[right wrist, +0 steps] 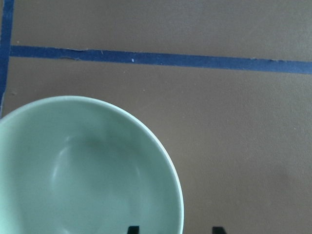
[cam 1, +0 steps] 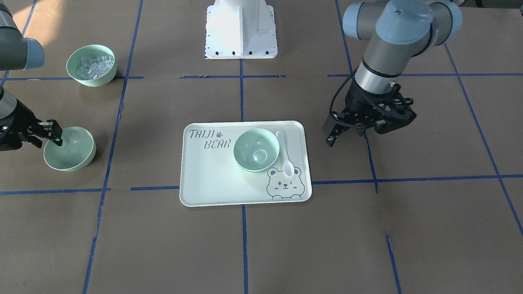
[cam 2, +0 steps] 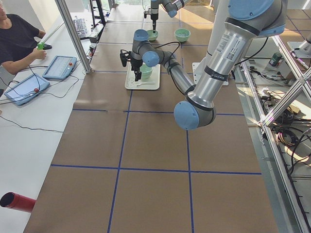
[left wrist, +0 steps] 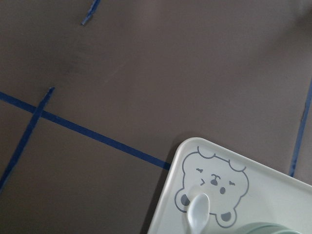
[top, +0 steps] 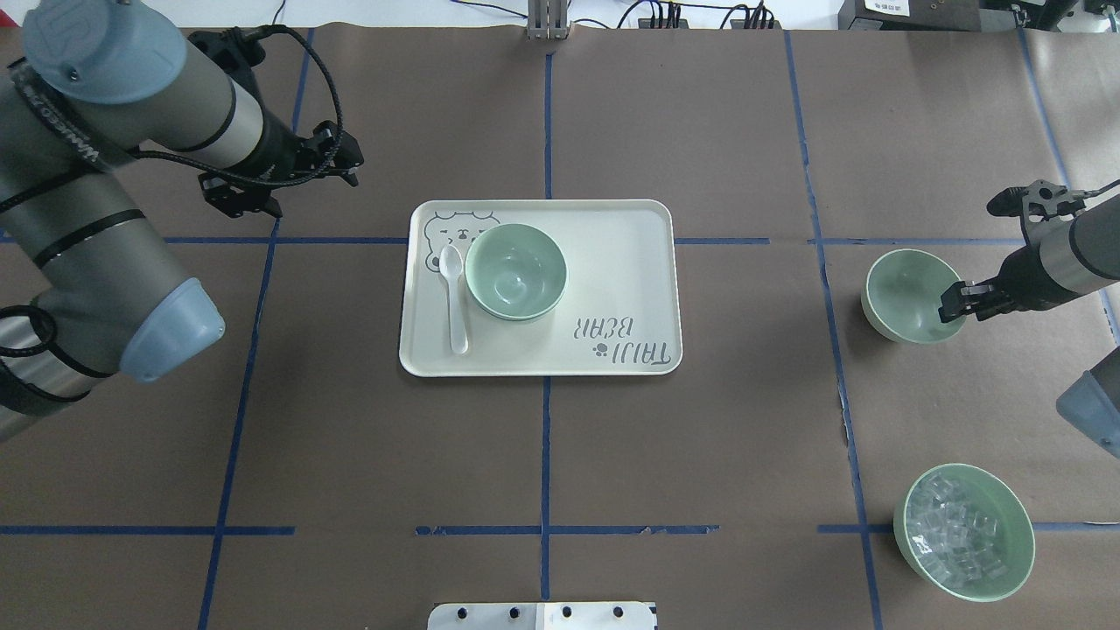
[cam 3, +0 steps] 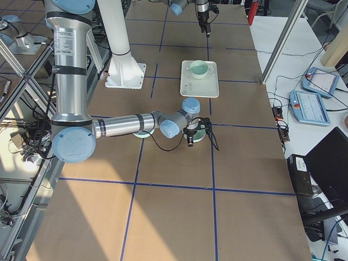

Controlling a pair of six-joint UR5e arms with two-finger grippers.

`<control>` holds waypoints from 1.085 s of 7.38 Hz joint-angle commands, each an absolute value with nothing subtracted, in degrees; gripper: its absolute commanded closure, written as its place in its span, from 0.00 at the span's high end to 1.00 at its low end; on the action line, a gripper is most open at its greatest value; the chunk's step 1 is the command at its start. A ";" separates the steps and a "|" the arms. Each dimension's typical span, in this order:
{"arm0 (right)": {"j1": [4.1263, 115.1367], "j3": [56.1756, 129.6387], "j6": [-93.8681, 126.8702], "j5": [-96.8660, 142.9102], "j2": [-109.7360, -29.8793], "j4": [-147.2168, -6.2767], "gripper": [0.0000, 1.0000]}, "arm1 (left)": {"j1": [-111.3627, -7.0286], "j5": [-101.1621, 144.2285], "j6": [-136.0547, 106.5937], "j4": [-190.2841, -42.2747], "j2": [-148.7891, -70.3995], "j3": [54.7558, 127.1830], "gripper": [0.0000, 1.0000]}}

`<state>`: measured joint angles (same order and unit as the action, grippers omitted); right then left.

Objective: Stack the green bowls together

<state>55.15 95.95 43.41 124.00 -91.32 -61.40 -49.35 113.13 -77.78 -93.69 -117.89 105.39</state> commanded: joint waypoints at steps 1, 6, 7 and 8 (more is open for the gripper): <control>55.11 96.24 44.55 124.71 -90.44 -61.52 0.00 | -53.51 113.03 -71.12 -93.52 -113.92 106.00 1.00; 61.07 103.44 58.59 139.71 -84.67 -62.31 0.00 | -60.99 112.59 -52.34 -94.56 -104.26 106.00 1.00; 60.65 103.53 61.93 139.83 -81.33 -62.49 0.00 | -63.17 113.11 -47.68 -98.57 -100.76 105.39 1.00; 57.69 103.54 64.66 138.96 -76.69 -63.19 0.00 | -65.02 113.29 -45.55 -103.31 -97.59 105.29 1.00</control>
<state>59.85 103.33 60.83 138.95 -81.88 -62.57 -62.64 112.95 -49.50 -98.28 -101.56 105.59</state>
